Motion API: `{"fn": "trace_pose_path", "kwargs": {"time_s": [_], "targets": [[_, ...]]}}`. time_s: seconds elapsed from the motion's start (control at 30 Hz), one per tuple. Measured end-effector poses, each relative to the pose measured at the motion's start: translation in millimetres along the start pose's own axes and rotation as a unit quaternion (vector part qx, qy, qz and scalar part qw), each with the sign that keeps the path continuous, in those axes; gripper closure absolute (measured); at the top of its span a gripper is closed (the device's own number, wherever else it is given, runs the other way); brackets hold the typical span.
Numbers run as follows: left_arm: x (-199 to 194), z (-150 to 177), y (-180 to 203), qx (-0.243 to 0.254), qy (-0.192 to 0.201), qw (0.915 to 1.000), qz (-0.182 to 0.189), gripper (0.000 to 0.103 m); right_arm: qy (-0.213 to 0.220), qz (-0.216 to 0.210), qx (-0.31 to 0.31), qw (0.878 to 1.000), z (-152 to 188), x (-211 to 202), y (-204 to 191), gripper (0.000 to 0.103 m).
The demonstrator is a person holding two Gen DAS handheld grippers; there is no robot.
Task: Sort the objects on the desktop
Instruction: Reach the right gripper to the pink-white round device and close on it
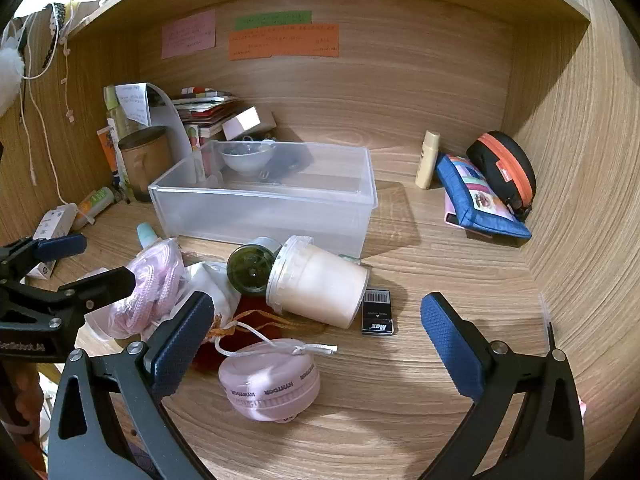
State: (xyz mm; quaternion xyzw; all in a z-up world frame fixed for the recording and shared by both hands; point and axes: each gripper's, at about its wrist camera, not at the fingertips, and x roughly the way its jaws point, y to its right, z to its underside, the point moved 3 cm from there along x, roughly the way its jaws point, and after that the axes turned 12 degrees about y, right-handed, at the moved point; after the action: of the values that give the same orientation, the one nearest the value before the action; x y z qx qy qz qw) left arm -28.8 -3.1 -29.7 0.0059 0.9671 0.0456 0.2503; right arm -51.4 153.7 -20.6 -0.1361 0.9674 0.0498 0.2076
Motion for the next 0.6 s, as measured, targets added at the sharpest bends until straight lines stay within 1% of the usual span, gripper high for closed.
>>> {"fn": "trace_pose_path", "kwargs": {"time_s": [0.47,0.6], "targets": [[1.1,-2.0,-1.4,-0.005,-0.002,1.0,0.001,0.0,0.0,0.002,0.0,1.0,0.4,-0.1,0.2,0.0],[-3.1,-5.2,-5.3,-0.005,0.013,0.9999,-0.005,0.0,0.007,0.009,-0.001,1.0,-0.4,-2.5,1.2,0.0]]}}
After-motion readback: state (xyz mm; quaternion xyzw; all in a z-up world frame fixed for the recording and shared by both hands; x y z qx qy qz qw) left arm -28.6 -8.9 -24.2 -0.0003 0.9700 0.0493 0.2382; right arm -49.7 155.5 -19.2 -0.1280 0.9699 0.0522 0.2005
